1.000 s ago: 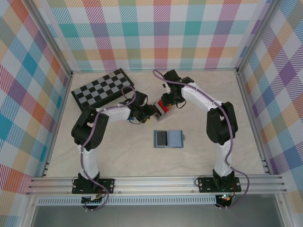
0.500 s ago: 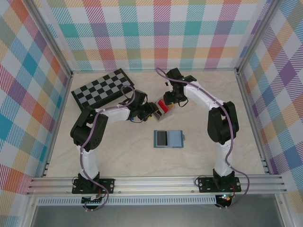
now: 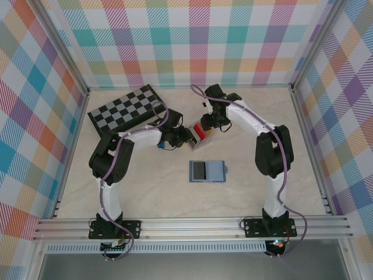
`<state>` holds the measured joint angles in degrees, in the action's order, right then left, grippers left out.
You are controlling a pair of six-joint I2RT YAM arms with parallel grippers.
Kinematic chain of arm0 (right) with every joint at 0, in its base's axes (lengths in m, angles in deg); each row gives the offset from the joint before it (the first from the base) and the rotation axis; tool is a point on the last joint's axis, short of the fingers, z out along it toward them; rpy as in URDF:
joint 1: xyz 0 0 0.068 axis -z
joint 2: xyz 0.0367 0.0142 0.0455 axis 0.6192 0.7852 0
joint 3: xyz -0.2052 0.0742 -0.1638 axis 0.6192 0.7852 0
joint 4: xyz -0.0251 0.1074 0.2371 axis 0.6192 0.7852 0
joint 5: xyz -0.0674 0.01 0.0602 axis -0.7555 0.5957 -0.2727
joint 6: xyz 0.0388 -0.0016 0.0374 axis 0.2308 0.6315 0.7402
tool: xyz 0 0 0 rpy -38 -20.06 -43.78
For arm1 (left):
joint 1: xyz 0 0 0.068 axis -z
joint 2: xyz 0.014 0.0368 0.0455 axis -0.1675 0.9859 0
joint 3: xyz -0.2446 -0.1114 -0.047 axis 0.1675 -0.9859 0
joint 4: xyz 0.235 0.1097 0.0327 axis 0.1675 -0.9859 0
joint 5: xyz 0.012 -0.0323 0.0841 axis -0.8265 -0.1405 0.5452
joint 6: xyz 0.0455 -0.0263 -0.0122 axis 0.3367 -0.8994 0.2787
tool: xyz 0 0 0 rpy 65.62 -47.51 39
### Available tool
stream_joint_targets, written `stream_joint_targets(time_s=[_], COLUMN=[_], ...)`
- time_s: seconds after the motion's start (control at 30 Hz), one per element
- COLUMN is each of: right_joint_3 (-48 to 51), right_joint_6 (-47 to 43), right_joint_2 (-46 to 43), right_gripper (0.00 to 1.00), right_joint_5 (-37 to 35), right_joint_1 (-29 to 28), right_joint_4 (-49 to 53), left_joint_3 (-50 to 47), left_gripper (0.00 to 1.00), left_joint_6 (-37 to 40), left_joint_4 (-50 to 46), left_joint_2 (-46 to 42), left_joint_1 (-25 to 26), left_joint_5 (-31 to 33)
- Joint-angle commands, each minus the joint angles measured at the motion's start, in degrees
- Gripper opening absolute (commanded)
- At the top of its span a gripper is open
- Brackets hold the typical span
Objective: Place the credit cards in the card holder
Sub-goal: Pick up the credit card from the storage box.
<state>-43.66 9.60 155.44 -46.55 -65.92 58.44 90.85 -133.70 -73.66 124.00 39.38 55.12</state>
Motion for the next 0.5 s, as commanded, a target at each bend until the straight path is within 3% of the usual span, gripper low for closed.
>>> stream_joint_targets(time_s=[0.0, 0.3, 0.47], right_joint_3=[-2.6, -6.5, -8.3], right_joint_6=[-2.8, -3.2, -3.5], right_joint_2=[2.0, 6.1, 8.2], right_gripper=[0.61, 0.62, 0.61], right_joint_5=[2.5, 1.8, -2.3], right_joint_1=[0.2, 0.2, 0.2], right_joint_4=[2.7, 4.9, 5.3], left_joint_3=[1.3, 2.6, 2.2], left_gripper=[0.33, 0.33, 0.33], left_joint_6=[6.1, 6.7, 6.5], left_joint_4=[-9.2, -9.1, -8.9], left_joint_2=[2.3, 3.1, 2.7], left_joint_1=[-0.7, -0.7, -0.7], left_joint_5=[2.3, 0.9, 0.9])
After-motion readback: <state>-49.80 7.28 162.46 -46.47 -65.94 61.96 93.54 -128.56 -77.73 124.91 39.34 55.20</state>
